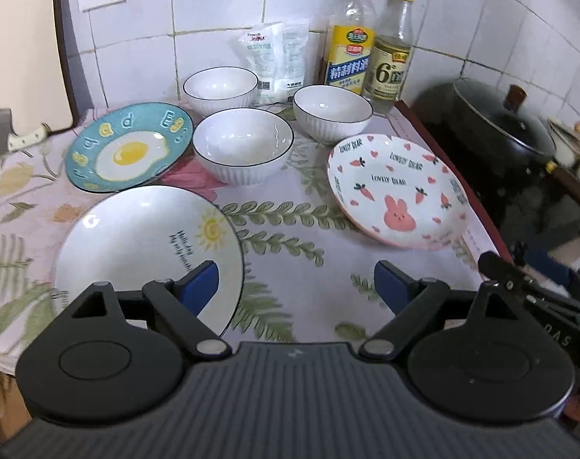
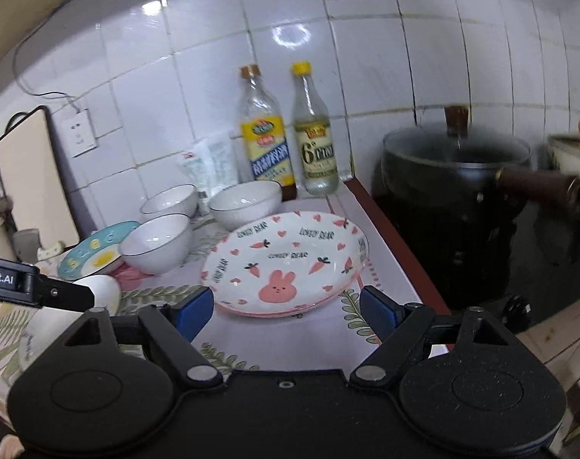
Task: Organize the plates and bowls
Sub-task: 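Grasp the rim of the pink bunny plate with both grippers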
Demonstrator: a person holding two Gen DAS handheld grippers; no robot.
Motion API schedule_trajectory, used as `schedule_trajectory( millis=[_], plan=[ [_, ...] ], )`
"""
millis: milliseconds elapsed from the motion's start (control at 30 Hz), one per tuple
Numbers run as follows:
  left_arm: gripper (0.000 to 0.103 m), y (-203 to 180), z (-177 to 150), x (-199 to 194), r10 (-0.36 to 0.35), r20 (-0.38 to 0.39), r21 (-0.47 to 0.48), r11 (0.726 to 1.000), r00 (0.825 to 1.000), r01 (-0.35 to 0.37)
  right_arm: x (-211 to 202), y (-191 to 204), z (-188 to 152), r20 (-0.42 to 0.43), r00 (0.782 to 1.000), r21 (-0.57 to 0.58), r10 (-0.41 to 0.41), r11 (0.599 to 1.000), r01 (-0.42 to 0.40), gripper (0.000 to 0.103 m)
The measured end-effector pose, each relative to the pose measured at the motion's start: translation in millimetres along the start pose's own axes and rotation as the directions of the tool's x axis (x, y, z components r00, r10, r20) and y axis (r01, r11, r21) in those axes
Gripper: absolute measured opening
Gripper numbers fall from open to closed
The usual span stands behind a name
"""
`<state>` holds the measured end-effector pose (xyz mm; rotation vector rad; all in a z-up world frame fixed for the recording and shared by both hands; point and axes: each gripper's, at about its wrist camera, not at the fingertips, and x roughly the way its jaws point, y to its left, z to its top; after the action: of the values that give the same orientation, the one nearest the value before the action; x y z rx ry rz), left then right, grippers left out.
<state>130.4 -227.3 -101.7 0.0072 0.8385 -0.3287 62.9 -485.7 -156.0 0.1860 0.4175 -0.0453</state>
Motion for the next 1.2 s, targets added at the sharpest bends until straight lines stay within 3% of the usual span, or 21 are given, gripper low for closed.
schedule_trajectory(
  millis=[100, 300, 500, 667, 800, 900, 1033, 1133, 1200],
  plan=[
    [0.089, -0.7, 0.9, 22.2, -0.012, 0.013, -0.022, 1.0, 1.0, 0.012, 20.5, -6.9, -2.9, -0.023, 1.0, 0.03, 0.007, 1.0, -0.006, 0.087],
    [0.089, -4.2, 6.0, 44.3, -0.073, 0.123, -0.068, 0.994, 0.99, 0.082, 55.3, -15.6, -7.9, -0.063, 0.998, 0.116, 0.019, 0.993, -0.012, 0.086],
    [0.088, -6.4, 15.3, 85.4, -0.103, 0.041, -0.086, 0.991, 0.994, 0.106, 81.9, -27.9, -4.5, -0.079, 0.996, 0.243, 0.031, 0.97, -0.011, 0.084],
    [0.085, -11.4, 21.2, 119.5, -0.154, -0.053, -0.135, 0.98, 0.987, 0.145, 102.8, -35.4, 0.0, -0.111, 0.994, 0.282, 0.01, 0.959, 0.022, 0.068],
    [0.067, -12.4, 22.4, 139.1, -0.15, -0.105, -0.165, 0.977, 0.983, 0.132, 113.6, -37.4, 3.6, -0.122, 0.993, 0.296, -0.006, 0.954, 0.042, 0.057],
    [0.051, -16.6, 24.9, 141.9, -0.147, -0.085, -0.136, 0.982, 0.986, 0.135, 119.8, -37.1, 6.5, -0.135, 0.991, 0.294, -0.023, 0.954, 0.062, 0.051],
    [0.022, -15.7, 28.2, 148.5, -0.226, -0.095, -0.177, 0.962, 0.97, 0.207, 122.9, -41.0, 6.4, -0.141, 0.989, 0.303, -0.048, 0.949, 0.089, 0.038],
    [0.017, -15.6, 29.6, 155.3, -0.253, -0.105, -0.223, 0.948, 0.962, 0.225, 122.8, -48.1, 5.7, -0.147, 0.988, 0.332, -0.053, 0.938, 0.1, 0.022],
    [0.016, -15.0, 28.7, 159.6, -0.266, -0.101, -0.247, 0.94, 0.959, 0.235, 123.0, -54.7, 5.6, -0.153, 0.988, 0.358, -0.035, 0.929, 0.088, 0.021]
  ],
)
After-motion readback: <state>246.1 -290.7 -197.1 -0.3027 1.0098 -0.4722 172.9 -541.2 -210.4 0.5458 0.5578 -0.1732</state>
